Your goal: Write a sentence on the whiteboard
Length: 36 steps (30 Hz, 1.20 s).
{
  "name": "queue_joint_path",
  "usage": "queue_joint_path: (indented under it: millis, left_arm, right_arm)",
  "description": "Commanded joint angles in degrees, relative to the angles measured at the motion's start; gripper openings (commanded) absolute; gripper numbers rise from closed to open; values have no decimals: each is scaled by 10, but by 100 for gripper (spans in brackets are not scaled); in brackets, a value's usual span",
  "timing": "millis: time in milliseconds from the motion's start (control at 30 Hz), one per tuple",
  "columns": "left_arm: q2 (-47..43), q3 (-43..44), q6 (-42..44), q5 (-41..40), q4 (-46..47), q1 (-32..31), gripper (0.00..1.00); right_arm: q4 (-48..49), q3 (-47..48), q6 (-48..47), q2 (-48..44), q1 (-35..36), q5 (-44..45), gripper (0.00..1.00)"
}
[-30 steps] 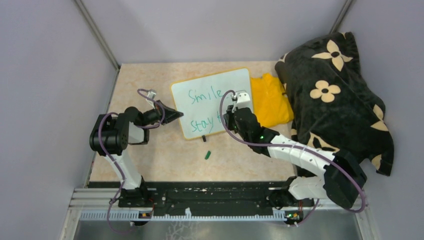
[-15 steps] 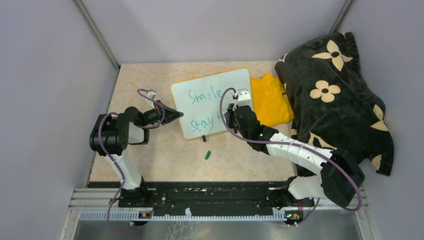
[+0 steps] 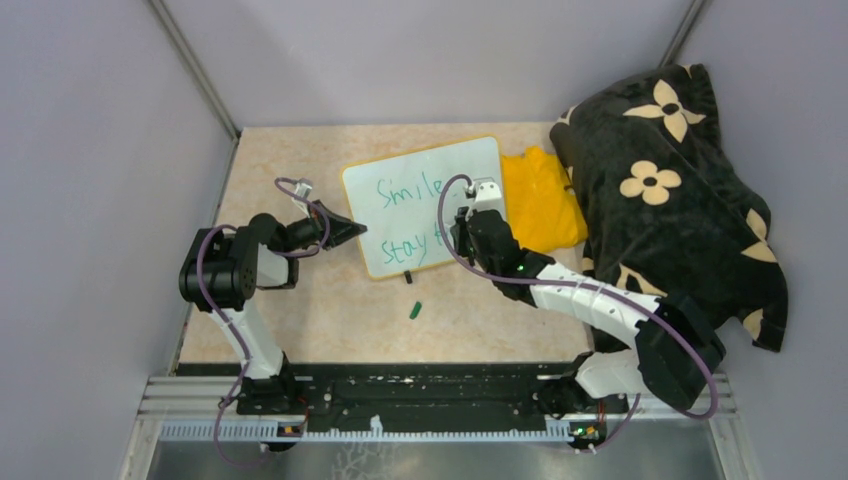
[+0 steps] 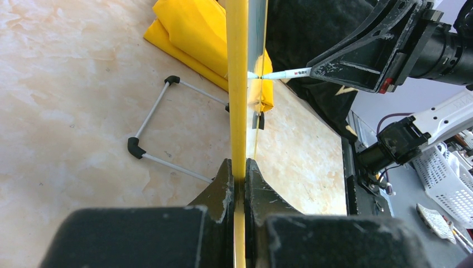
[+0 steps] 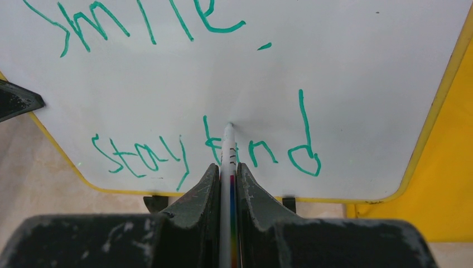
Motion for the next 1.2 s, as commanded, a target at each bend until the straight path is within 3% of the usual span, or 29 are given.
queue_joint_path:
  millis: [0,1167]
  left_arm:
    - [13,9,28,17,26,-10,0]
    - [14,8,26,16,27,-10,0]
  right_arm:
    - [29,32,9,3,-7,0,0]
    - [4,9,24,-43,-12,-8,0]
